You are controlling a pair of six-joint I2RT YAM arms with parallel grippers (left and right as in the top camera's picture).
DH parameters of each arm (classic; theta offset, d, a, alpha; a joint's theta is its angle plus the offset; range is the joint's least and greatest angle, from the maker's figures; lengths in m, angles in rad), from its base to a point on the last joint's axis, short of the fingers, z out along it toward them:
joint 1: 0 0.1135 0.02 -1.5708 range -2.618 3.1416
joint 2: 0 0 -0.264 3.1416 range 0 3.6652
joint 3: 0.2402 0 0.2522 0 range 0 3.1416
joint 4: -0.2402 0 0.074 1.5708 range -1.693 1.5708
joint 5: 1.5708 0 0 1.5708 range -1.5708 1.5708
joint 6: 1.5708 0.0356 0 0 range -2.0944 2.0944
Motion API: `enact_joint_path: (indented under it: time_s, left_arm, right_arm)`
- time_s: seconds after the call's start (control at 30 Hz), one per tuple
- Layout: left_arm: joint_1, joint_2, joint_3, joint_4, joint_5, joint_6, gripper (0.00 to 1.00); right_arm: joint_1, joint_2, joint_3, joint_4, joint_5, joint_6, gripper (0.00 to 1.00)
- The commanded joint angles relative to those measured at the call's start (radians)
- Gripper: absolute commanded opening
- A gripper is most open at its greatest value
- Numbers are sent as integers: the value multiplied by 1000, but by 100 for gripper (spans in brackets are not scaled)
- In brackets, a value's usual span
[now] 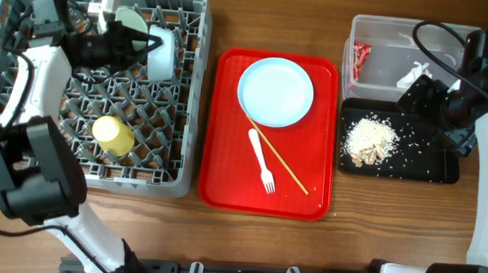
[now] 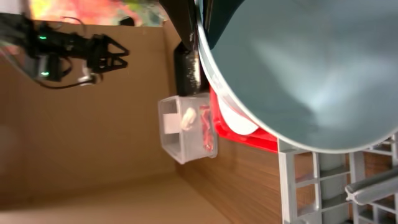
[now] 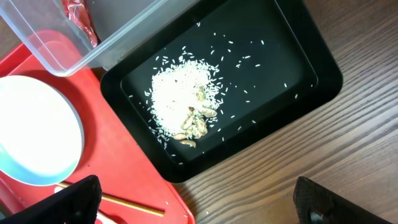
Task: Sort waste into correct bins and load items into the dishwasher rack
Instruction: 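Carry the light-blue bowl with the left gripper into the rack, then reach the left gripper to the white fork on the red tray and grasp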
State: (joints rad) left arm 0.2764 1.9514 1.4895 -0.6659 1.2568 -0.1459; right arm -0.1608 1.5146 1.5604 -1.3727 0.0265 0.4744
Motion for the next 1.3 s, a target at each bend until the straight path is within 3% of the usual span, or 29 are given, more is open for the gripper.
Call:
enact_joint_path:
  time_s: [0.0, 0.17, 0.23, 0.3, 0.43, 0.5, 0.67, 0.77, 1.0, 1.13, 1.27]
  left_arm:
    - [39, 35, -1, -1, 58, -18, 4]
    - [93, 41, -1, -38, -45, -18, 4]
    - [114, 41, -1, -94, -161, -18, 12]
    - [130, 40, -1, -142, -248, -18, 12]
    - [151, 40, -1, -173, -294, -18, 20]
    - [168, 40, -1, -174, -294, -18, 59]
    - [203, 22, -1, -174, -338, -18, 100]
    - [227, -42, 0, -169, -353, -18, 100]
    - [175, -318, -1, -171, -575, -18, 100]
    - [24, -428, -1, -193, -700, -19, 100]
    - [-237, -440, -1, -251, -877, -76, 100]
  right_arm:
    - [-3, -11, 17, -1, -5, -4, 100]
    - [-3, -11, 17, -1, -4, -3, 100]
    - [-3, -11, 17, -1, -5, -3, 100]
    - [-3, -11, 17, -1, -5, -3, 100]
    - [-3, -11, 17, -2, -5, -4, 100]
    - [-3, -11, 17, -2, -5, -4, 100]
    - [-3, -11, 17, -8, -4, -4, 100]
    - [-3, -11, 17, -8, -4, -4, 100]
    - [-3, -11, 17, -8, -4, -5, 100]
    - [-3, -11, 17, -9, -4, -5, 100]
    - [-3, -11, 17, -9, -4, -5, 100]
